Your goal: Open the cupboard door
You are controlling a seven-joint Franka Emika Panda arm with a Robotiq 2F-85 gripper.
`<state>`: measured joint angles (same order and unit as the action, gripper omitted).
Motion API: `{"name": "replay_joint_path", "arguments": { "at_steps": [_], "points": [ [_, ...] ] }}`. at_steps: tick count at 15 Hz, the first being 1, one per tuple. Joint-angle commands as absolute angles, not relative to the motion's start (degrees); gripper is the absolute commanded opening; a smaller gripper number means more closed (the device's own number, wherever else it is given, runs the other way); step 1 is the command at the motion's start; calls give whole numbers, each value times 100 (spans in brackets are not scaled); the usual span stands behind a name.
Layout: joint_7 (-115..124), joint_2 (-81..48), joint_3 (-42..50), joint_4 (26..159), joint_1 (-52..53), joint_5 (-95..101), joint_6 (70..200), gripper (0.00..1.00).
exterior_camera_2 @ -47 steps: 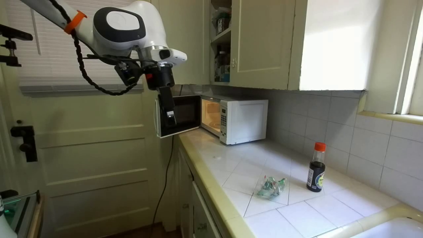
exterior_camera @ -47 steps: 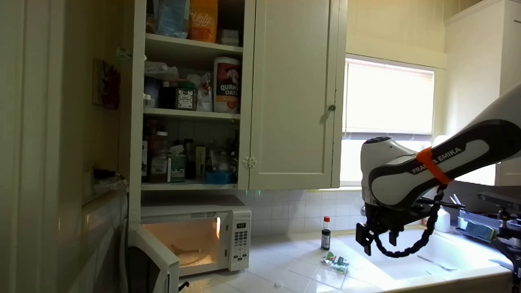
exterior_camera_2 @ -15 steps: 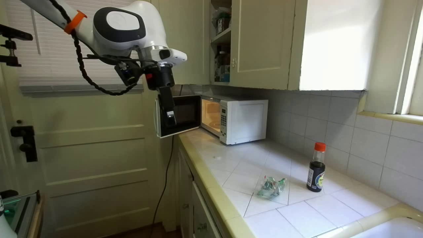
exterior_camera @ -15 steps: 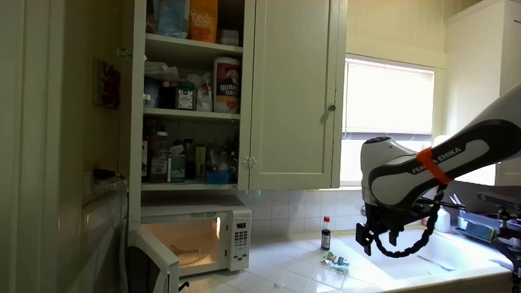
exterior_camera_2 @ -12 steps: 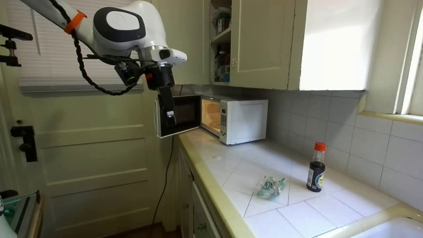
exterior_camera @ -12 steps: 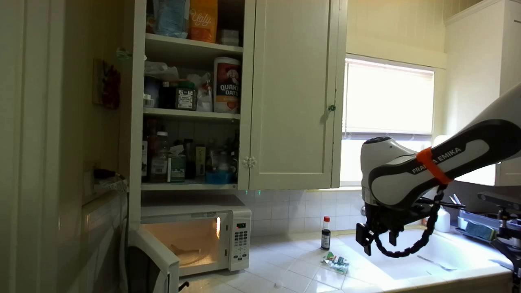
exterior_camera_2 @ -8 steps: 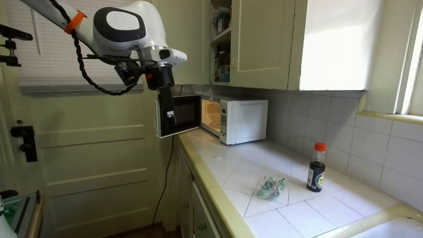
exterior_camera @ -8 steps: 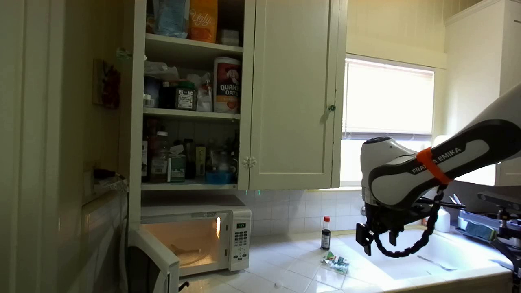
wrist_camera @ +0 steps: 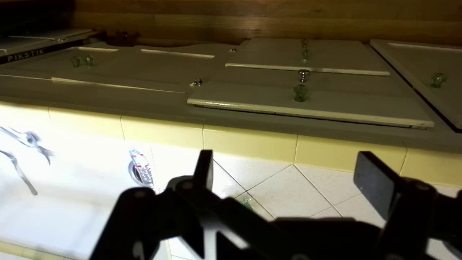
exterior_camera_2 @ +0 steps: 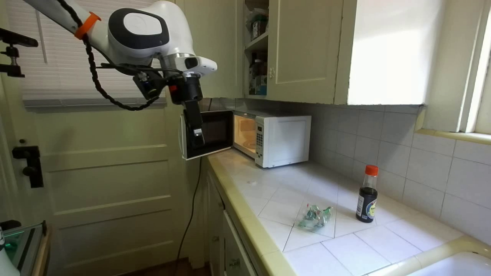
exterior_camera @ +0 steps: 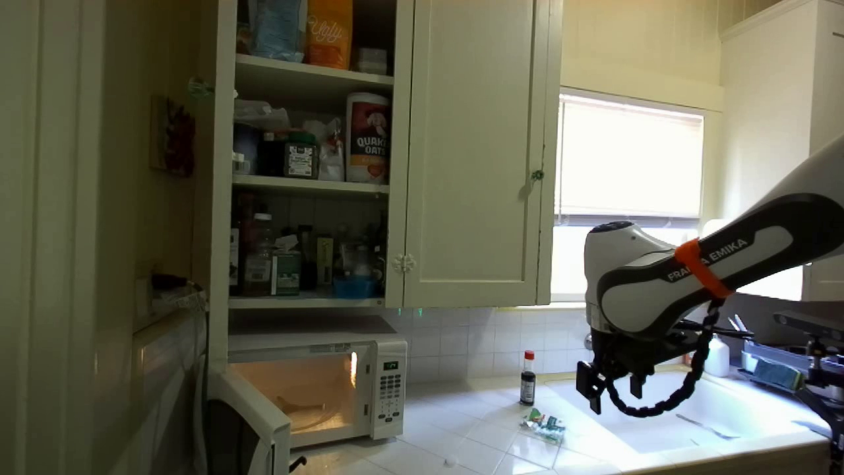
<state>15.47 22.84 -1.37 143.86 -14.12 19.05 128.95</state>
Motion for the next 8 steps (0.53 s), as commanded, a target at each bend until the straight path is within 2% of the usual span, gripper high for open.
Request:
{"name": "replay_joint_path", "arguments": {
  "at_steps": [1,8],
  "points": [
    [1494,2373,47,14319,-1330,1899,12925,100],
    [933,3058,610,14067,-1294,1481,13219,100]
  ]
}}
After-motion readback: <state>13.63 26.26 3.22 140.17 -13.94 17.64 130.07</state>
